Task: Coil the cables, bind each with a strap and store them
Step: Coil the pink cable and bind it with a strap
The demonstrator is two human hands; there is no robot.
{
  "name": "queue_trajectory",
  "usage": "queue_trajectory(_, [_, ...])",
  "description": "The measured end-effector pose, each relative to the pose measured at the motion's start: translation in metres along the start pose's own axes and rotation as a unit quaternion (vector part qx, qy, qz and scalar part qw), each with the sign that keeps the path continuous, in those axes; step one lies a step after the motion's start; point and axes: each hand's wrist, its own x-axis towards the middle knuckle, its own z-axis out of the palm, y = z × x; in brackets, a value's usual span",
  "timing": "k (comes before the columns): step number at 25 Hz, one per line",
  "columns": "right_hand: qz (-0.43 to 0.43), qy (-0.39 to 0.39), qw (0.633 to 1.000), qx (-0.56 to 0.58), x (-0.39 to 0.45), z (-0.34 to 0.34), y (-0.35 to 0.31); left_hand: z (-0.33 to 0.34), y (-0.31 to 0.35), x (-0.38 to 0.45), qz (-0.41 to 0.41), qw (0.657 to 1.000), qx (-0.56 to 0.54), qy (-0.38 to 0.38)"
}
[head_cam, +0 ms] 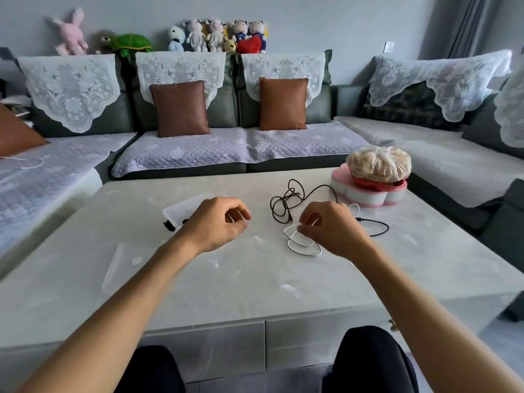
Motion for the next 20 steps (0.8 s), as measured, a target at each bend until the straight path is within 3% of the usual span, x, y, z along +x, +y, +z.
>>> queue_trajectory(9, [0.092, -0.027, 0.995, 0.002, -0.008, 0.078, 0.093, 0.097, -0.051, -0.005, -0.090, 0.992, -0.076, -0.044])
queue_trajectory(14, [0.114, -0.045, 0.986, -0.113, 0.020, 0.134, 0.122, 0.148, -0.086, 0.026, -0.112, 0.984, -0.131, -0.051])
queue_trajectory(17, [0.119, -0.027, 0.988, -0.099, 0.029, 0.151, 0.130, 0.174, -0.103, 0.035, -0.098, 0.987, -0.123, -0.043])
queue_trajectory(20, [0.084, -0.053, 0.994, -0.039, 0.036, 0.159, 0.120, 0.184, -0.111, 0.040, -0.023, 0.997, -0.052, -0.050])
